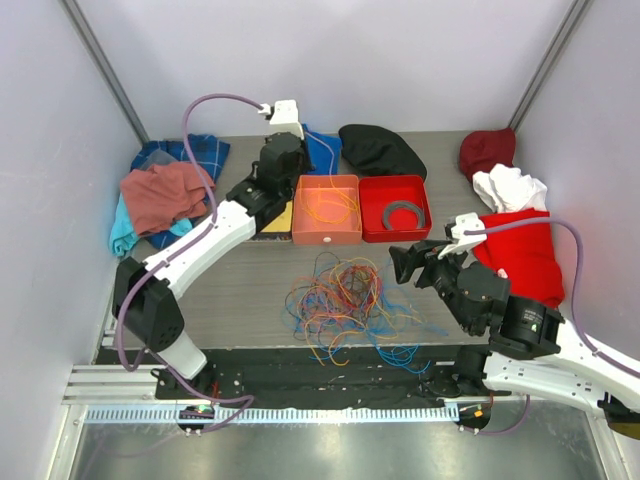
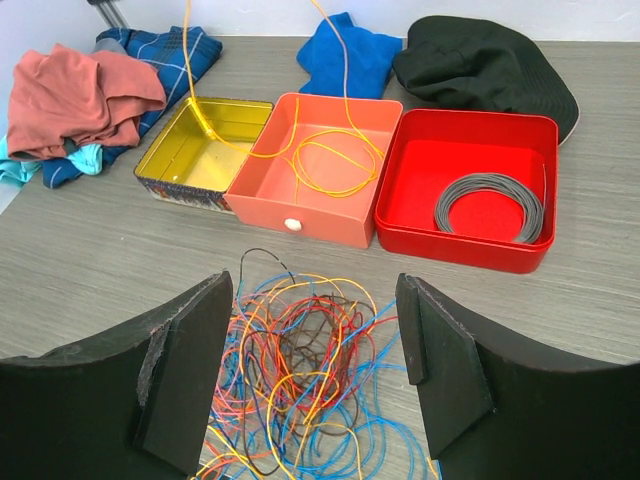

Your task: Untangle the cables

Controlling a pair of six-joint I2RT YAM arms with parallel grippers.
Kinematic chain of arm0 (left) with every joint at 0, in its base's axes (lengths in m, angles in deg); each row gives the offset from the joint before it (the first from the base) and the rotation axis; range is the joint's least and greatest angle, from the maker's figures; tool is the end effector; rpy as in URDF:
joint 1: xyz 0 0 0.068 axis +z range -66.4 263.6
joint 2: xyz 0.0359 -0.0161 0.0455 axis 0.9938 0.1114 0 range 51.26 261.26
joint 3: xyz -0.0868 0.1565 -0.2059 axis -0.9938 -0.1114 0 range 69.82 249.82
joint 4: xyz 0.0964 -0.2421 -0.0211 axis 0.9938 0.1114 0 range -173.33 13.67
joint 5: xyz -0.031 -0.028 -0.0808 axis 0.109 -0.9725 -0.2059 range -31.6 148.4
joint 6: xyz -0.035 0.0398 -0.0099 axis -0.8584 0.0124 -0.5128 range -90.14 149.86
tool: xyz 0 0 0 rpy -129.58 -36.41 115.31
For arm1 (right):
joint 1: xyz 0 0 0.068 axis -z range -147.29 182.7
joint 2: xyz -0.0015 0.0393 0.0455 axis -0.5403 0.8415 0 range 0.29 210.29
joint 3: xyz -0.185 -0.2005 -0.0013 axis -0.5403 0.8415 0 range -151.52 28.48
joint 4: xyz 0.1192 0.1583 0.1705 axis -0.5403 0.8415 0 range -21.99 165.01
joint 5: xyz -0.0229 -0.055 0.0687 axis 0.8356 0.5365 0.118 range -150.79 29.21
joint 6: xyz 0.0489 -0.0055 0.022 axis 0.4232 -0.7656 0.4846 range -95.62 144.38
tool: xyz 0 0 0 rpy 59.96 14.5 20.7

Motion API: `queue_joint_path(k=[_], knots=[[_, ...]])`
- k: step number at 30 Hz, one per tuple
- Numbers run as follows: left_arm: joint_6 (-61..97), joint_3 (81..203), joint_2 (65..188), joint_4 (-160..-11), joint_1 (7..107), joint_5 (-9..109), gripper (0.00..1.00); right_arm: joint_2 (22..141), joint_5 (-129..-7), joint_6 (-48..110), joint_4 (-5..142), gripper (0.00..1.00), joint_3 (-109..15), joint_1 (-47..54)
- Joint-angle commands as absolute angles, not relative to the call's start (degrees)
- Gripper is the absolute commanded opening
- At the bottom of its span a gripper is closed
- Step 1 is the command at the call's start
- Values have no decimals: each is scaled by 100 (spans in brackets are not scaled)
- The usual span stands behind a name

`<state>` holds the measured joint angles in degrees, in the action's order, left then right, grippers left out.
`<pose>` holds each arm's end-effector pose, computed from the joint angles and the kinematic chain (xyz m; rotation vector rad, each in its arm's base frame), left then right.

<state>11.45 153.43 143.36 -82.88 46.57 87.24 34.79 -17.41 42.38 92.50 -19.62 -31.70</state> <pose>0.3175 -0.2181 0.3841 -0.0925 1.7130 -0.2851 0.0758 0.1017 0.3602 -0.1509 1.7184 0.4012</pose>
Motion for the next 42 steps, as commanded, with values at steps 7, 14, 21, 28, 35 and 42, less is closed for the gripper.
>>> queue_joint_path(k=[7, 14, 21, 28, 35, 42], knots=[[798, 15911, 15444, -7806, 4898, 8450, 0, 3614, -1588, 4336, 9147, 75, -1968, -3181], [385, 15693, 15894, -7481, 4906, 8485, 0, 3852, -1544, 4222, 9165, 74, -2030, -3181], [121, 14672, 15129, -7306, 4906, 8424, 0, 4080, -1570, 4187, 9077, 75, -1951, -3181], [200, 14750, 15250, -6840, 4906, 8398, 0, 4142, -1649, 4205, 8893, 75, -1924, -3172], [296, 16226, 16576, -6303, 4915, 8231, 0, 4124, -1641, 4266, 8971, 75, -1968, -3181], [121, 16772, 17211, -6321, 4915, 8116, 0, 4151, -1544, 4275, 9191, 75, -2100, -3189]])
